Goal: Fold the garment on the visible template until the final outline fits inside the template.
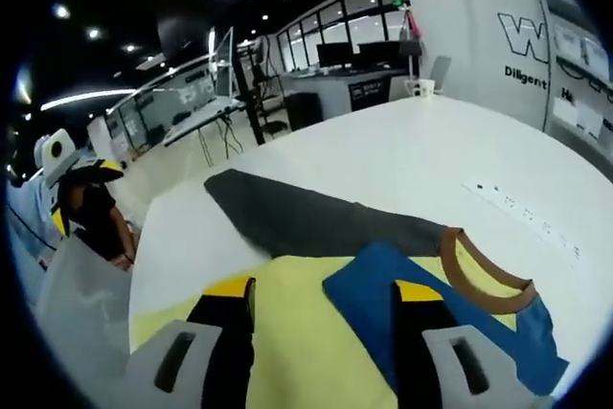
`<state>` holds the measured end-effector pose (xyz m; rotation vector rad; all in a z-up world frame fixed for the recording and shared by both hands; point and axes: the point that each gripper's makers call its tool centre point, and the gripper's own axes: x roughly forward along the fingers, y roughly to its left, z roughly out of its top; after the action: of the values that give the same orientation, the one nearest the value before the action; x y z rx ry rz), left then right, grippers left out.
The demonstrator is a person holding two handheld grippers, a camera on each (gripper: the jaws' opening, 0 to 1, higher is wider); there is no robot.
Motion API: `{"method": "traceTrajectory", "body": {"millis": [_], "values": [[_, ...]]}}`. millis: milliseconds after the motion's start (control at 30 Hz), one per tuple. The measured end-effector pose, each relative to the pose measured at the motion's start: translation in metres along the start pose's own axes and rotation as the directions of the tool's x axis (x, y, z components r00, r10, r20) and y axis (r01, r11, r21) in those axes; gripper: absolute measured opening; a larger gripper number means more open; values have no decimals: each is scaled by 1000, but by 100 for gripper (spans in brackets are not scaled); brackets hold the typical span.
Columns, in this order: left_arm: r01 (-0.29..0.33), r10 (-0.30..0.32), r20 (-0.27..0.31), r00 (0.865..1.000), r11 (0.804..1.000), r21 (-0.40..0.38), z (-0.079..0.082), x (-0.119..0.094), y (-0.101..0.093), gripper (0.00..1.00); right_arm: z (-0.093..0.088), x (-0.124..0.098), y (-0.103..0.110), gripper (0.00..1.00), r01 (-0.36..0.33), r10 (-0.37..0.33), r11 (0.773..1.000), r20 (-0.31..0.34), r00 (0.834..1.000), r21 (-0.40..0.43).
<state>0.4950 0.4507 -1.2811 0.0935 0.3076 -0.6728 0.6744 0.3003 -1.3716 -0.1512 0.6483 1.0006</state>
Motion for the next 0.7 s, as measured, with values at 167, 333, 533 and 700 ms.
{"method": "traceTrajectory", "body": {"millis": [167, 333, 533, 700], "values": [[6, -6, 7, 1000, 1000, 0, 1, 1, -2, 70, 0, -15, 7, 67, 6, -5, 1000, 41, 999, -25], [11, -11, 5, 1000, 1000, -4, -1, 3, -2, 70, -5, -28, 13, 71, 13, -11, 999, 62, 998, -36], [13, -13, 0, 1000, 1000, -1, -3, 5, 0, 71, -6, -47, 17, 79, 28, -23, 999, 109, 994, -37], [9, -9, 0, 1000, 1000, -5, -3, 6, 4, 70, -5, -66, 21, 83, 39, -32, 998, 147, 989, -46]]}}
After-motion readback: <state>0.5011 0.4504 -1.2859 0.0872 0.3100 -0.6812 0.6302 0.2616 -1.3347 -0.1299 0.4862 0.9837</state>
